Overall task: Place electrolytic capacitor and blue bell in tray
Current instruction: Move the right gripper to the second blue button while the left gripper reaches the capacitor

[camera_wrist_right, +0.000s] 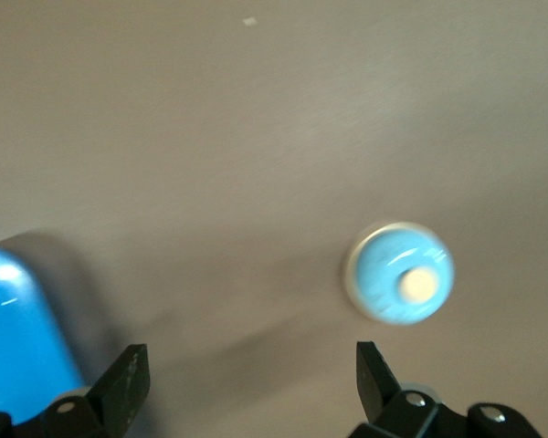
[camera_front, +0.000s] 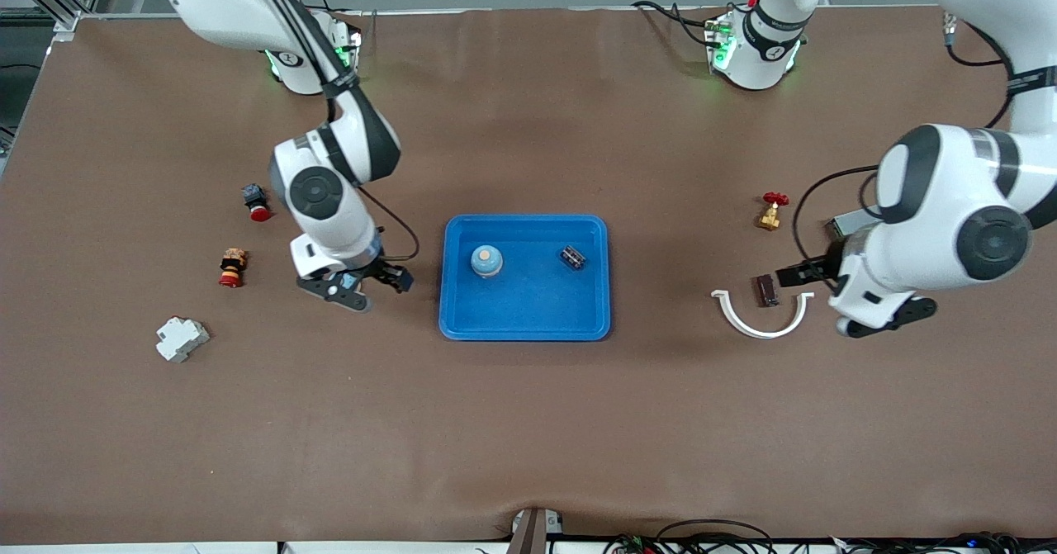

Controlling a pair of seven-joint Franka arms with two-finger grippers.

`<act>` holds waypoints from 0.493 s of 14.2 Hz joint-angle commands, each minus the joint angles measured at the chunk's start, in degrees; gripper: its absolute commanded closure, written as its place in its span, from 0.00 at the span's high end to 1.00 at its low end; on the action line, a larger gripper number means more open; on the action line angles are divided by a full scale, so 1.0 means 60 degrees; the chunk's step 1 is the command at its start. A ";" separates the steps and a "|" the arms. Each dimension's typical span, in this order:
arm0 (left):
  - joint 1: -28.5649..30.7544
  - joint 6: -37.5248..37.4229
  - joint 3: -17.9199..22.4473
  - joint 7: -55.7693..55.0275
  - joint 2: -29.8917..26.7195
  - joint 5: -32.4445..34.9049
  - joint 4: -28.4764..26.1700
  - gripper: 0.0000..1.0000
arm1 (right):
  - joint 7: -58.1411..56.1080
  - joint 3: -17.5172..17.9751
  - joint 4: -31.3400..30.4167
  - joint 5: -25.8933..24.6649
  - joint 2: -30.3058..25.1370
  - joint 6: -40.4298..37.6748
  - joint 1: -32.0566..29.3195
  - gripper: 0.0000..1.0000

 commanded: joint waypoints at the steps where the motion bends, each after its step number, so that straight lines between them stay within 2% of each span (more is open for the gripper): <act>1: 0.0569 0.0846 -0.0120 0.0884 -0.0479 0.0042 -0.0902 1.00 | -0.0812 0.0192 -0.0455 -0.0191 -0.0336 0.0325 -0.0634 1.00; 4: 0.0688 0.1653 -0.0120 0.1091 -0.0450 0.0071 -0.1124 1.00 | -0.1750 0.0192 -0.0601 -0.0191 -0.0307 0.0778 -0.1162 1.00; 7: 0.0585 0.2239 -0.0294 0.1135 -0.0377 0.0189 -0.1080 1.00 | -0.2337 0.0206 -0.1259 -0.0176 -0.0175 0.2008 -0.1515 1.00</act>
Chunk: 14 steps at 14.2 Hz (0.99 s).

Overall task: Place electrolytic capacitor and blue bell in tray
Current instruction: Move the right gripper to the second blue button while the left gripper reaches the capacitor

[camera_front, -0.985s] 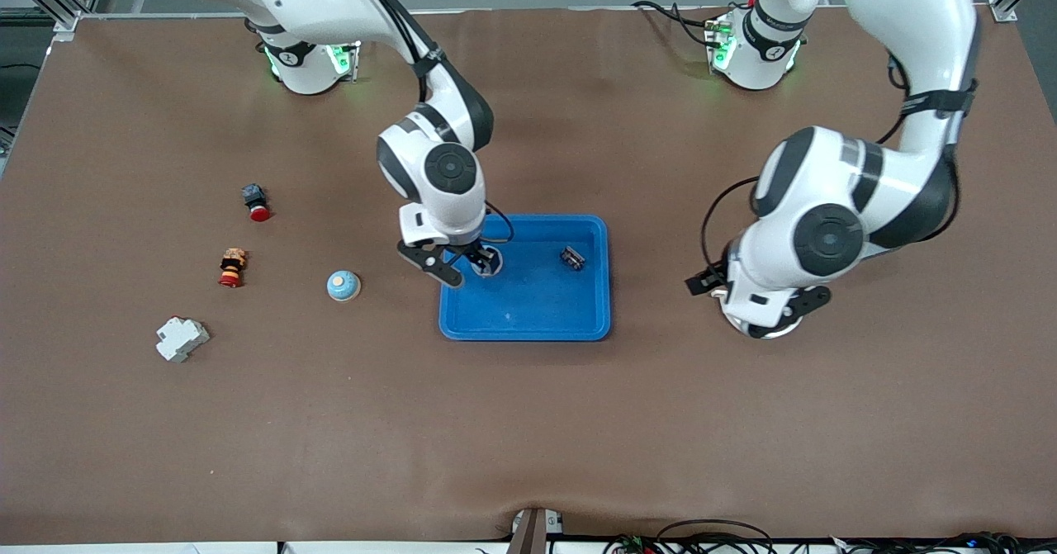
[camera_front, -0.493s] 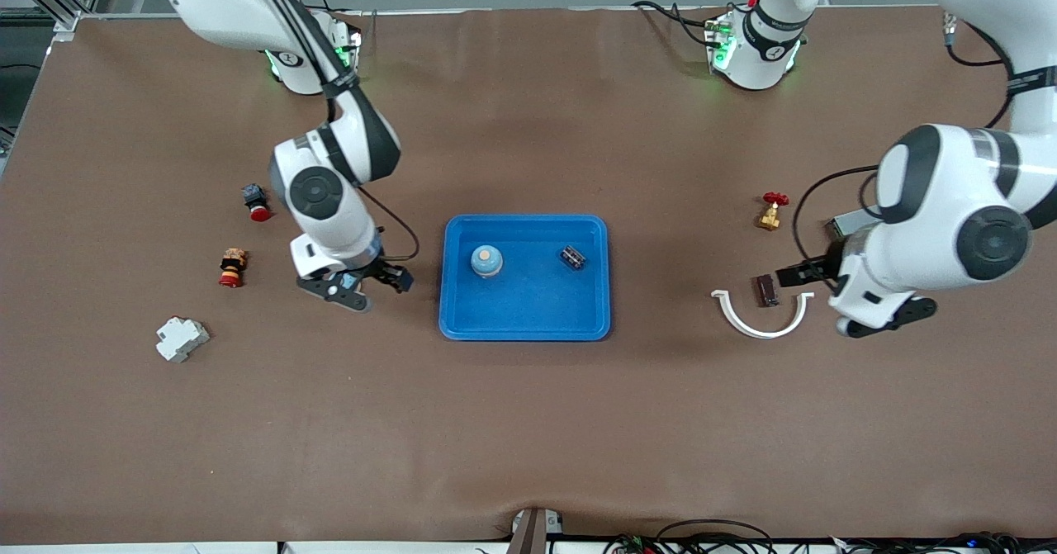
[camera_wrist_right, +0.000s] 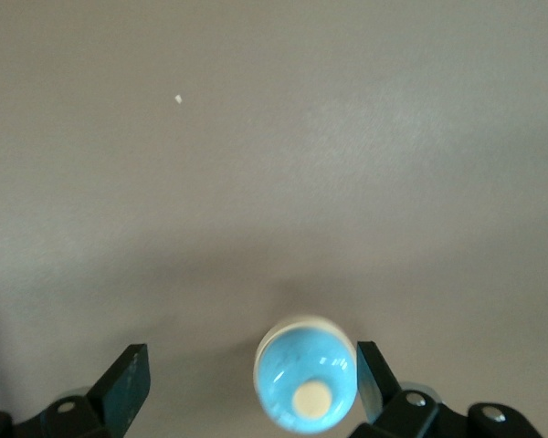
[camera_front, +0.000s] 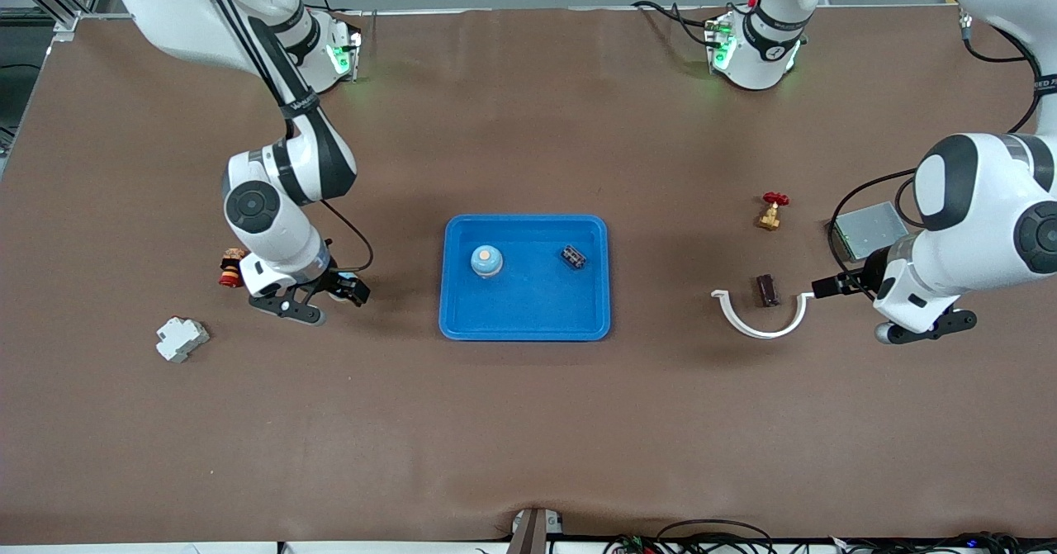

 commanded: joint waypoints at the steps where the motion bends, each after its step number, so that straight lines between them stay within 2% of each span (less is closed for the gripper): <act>1: -0.0056 0.0520 -0.0350 0.0134 -0.0232 0.0218 -0.0271 1.00 | -0.0438 0.0200 -0.0821 -0.0175 -0.0144 0.0924 -0.0399 1.00; 6: -0.0145 0.0580 -0.0440 0.0134 0.0031 0.0203 -0.0009 1.00 | -0.0498 0.0214 -0.1525 -0.0146 -0.0042 0.1891 -0.0531 1.00; 9: 0.0002 0.0609 -0.0381 0.0295 0.0178 0.0203 0.0110 1.00 | -0.0454 0.0214 -0.1613 -0.0131 0.0237 0.2347 -0.0517 1.00; 14: -0.0115 0.1443 -0.0381 0.0135 0.0442 0.0203 -0.0080 1.00 | -0.0380 0.0214 -0.1614 -0.0131 0.0427 0.2392 -0.0473 1.00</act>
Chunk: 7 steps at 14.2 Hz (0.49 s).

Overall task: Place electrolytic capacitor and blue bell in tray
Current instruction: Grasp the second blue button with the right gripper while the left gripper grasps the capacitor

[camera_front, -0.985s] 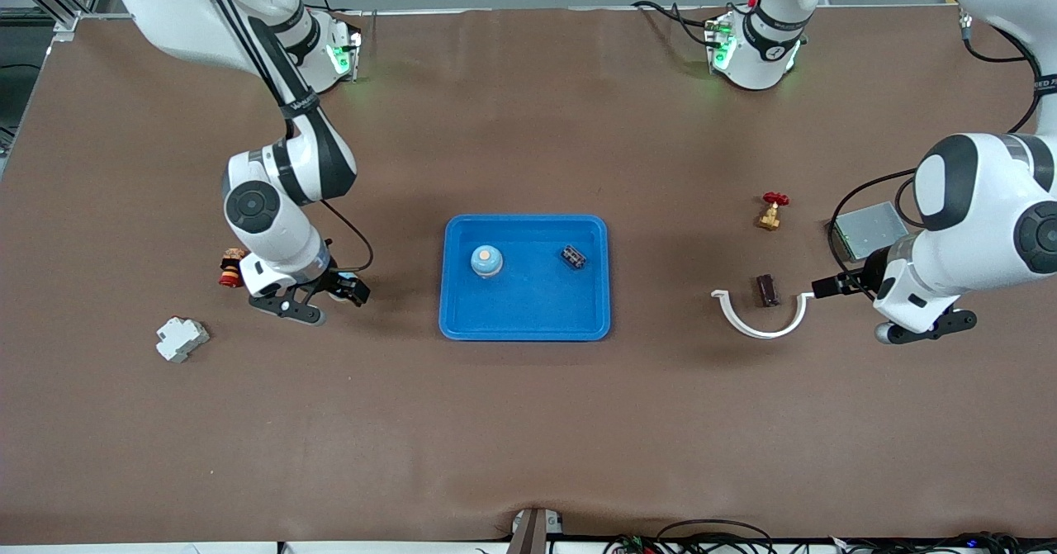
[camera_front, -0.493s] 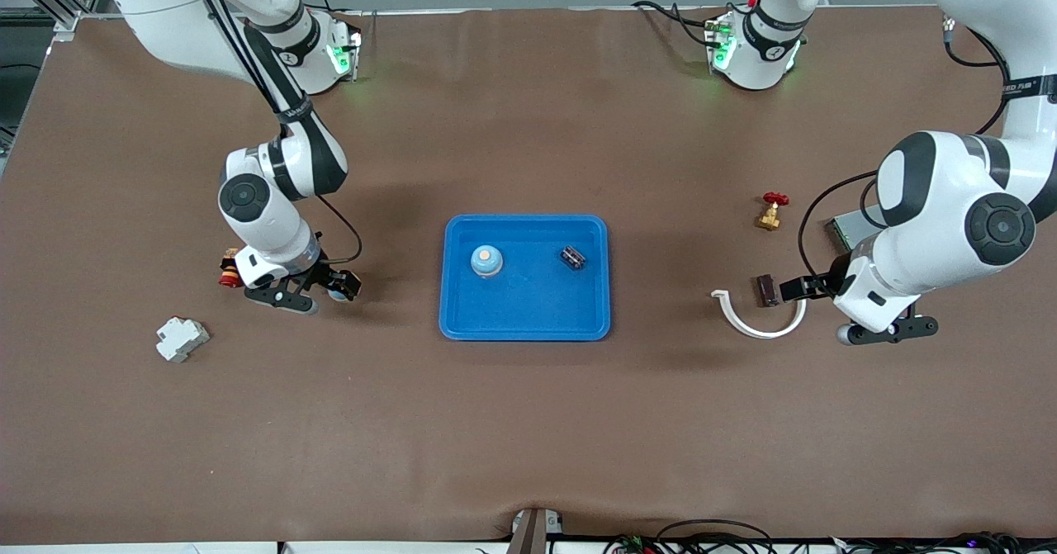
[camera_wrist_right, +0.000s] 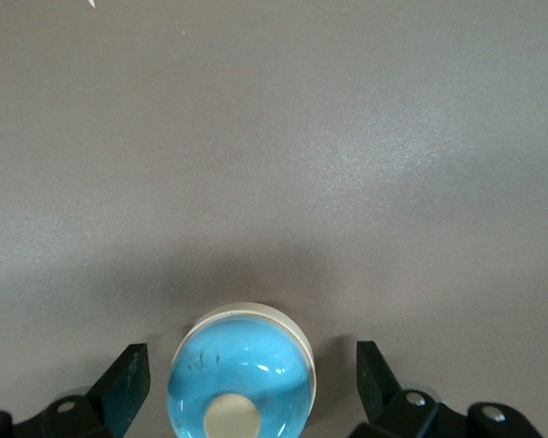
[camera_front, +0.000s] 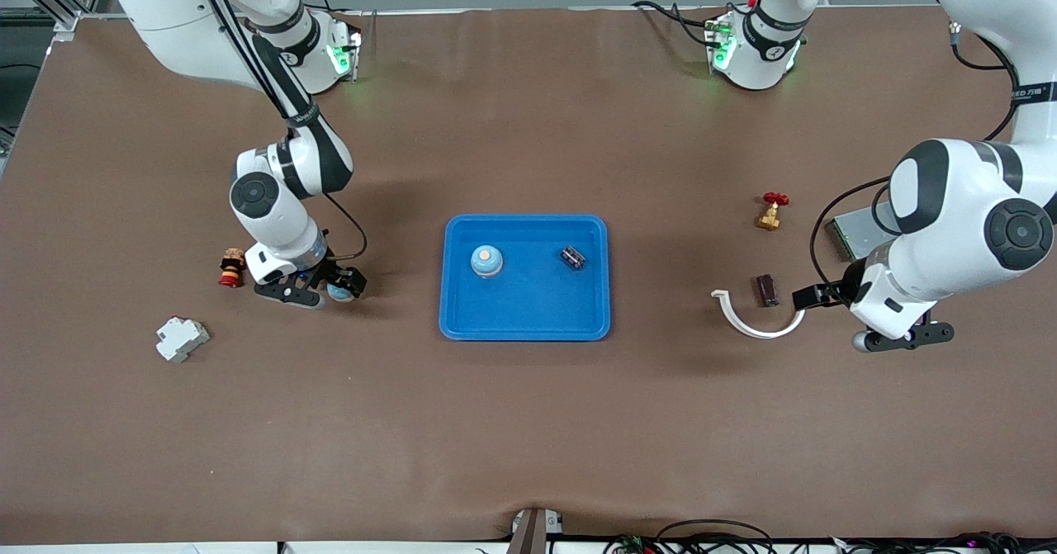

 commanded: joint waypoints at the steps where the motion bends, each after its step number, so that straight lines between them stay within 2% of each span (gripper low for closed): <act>1: -0.0058 0.0440 -0.0028 -0.0078 0.0239 0.0202 -0.0073 1.00 | 0.0072 0.0154 -0.0050 -0.0131 0.0055 0.0127 -0.0162 1.00; 3: -0.0072 0.0528 -0.0028 -0.0078 0.0225 0.0202 -0.0394 1.00 | 0.0072 0.0154 -0.0050 -0.0131 0.0070 0.0112 -0.0162 1.00; 4: -0.0087 0.0703 -0.0042 -0.0078 0.0239 0.0202 -0.0570 1.00 | 0.0072 0.0154 -0.0064 -0.0131 0.0070 0.0112 -0.0148 0.85; 5: -0.0072 0.0922 -0.0043 -0.0093 0.0254 0.0202 -0.0803 1.00 | 0.0072 0.0154 -0.0065 -0.0131 0.0099 0.0098 -0.0133 0.60; 7: -0.0057 0.1216 -0.0057 -0.0195 0.0240 0.0188 -0.1170 1.00 | 0.0072 0.0183 -0.0065 -0.0131 0.0100 0.0083 -0.0118 0.34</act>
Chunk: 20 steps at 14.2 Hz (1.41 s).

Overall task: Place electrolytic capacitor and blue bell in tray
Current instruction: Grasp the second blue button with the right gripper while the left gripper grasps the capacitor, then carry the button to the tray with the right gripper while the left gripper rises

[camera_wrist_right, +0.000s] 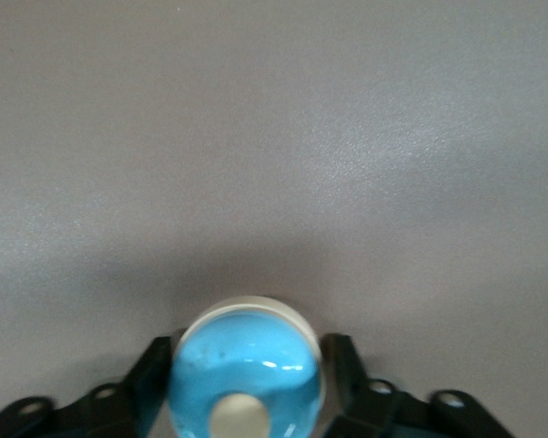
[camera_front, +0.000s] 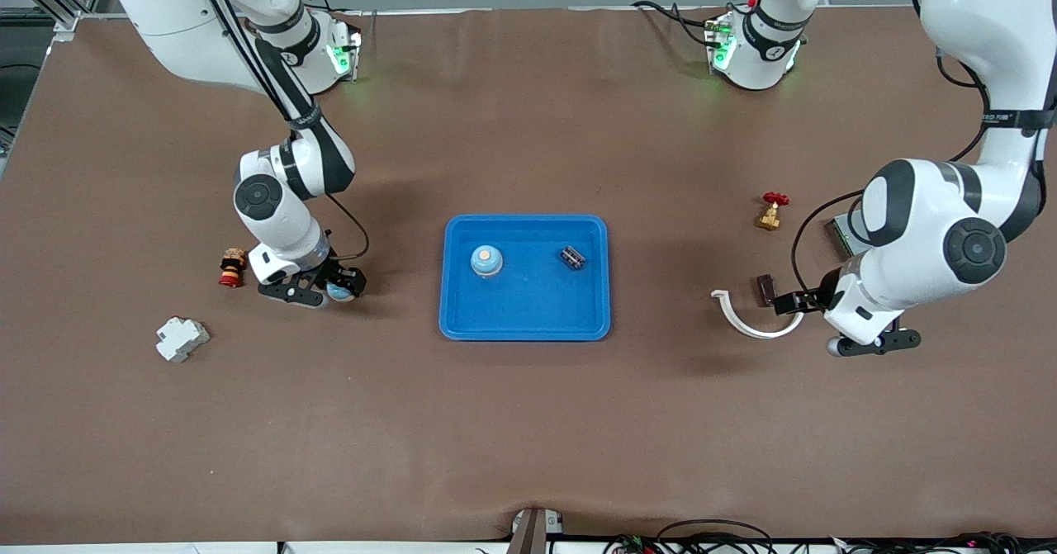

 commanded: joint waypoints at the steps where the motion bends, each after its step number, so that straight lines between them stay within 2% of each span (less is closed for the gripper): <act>1: -0.0023 0.0379 -0.0026 -0.0352 -0.0137 0.0188 -0.0513 1.00 | 0.0101 0.0157 -0.0067 -0.0117 -0.0028 0.0033 -0.0105 0.00; 5: -0.0213 0.0394 -0.0026 -0.0690 0.0214 0.0202 -0.0616 1.00 | 0.0874 0.0273 0.0137 -0.0044 -0.0131 -0.0156 0.0216 0.00; 11: -0.0228 0.0730 0.0018 -0.0720 0.0581 0.0275 -0.0879 1.00 | 0.3657 0.1561 0.2171 0.0001 -0.0102 -0.2192 0.0291 0.00; 12: -0.0228 0.0746 0.0003 -0.0793 0.0654 0.0638 -0.0894 1.00 | 0.4023 0.1679 0.2392 0.0001 -0.0087 -0.2368 0.0335 0.00; 15: -0.0242 0.0746 -0.0055 -0.1860 0.1064 0.1739 -0.0895 1.00 | 0.5006 0.1710 0.3284 0.0074 0.0146 -0.2953 0.0817 0.00; 20: -0.0184 0.0760 -0.0070 -0.1980 0.1298 0.1755 -0.0895 1.00 | 0.6719 0.1622 0.5218 -0.0131 0.1551 -0.3687 0.1725 0.00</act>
